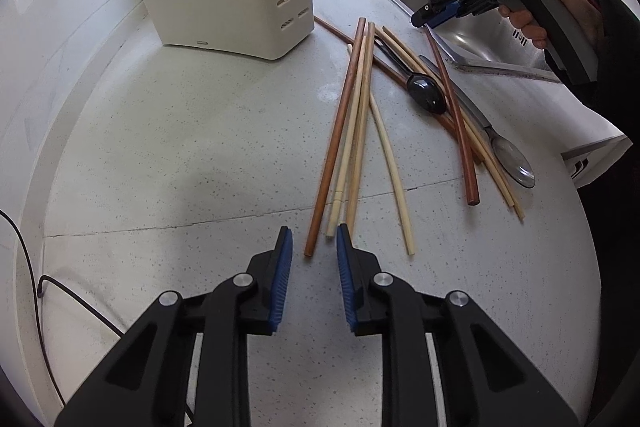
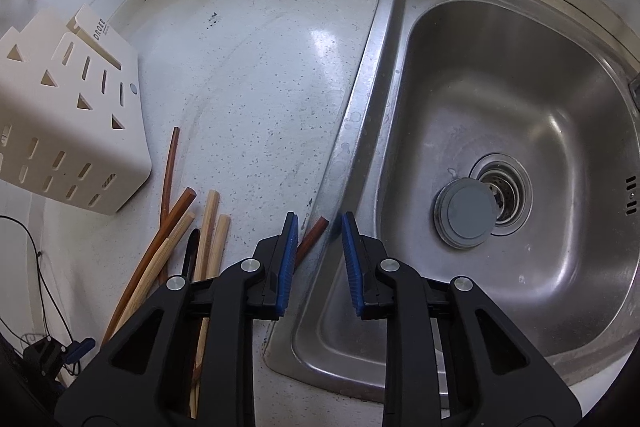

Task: Organize utensils
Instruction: 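Lower the right tool onto a brown chopstick and close its fingers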

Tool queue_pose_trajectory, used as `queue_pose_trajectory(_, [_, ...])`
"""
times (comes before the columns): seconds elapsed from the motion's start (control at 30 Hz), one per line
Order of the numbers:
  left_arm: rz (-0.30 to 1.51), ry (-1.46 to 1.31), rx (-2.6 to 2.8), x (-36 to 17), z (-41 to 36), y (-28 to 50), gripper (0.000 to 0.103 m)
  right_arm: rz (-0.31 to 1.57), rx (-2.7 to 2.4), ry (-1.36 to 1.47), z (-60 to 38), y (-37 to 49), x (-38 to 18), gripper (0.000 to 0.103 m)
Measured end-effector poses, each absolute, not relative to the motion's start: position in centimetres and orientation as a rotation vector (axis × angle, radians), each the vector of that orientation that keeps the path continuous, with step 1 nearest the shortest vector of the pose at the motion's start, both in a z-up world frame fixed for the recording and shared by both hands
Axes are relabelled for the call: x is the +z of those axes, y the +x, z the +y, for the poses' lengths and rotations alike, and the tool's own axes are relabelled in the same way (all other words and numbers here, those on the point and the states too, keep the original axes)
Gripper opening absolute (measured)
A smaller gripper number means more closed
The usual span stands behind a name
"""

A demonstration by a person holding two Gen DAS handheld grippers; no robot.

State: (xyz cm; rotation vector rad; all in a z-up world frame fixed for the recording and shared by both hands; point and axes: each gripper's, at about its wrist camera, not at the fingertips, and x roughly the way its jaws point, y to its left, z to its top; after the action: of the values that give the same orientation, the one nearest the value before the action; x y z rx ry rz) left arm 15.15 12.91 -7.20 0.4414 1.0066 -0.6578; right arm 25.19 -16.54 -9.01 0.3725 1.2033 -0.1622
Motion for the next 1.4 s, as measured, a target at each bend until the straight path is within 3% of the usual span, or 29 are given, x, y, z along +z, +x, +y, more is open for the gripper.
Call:
queue_pose_trajectory(0.87, [1.023,0.432,-0.676,-7.5,13.8,16.0,0.022,1.194,-0.207,0.313,-15.8,25.1,-8.9,0.024])
queue_pose_trajectory(1.03, [1.016,0.410,-0.637,-7.4,14.3,16.3,0.007,1.190,-0.199,0.339,-16.4,25.0,-9.1,0.023])
queue_pose_trajectory(1.4, [0.990,0.401,-0.608,-7.4,14.3,16.0,0.005,1.175,-0.174,0.471,-18.0,24.4,-9.4,0.020])
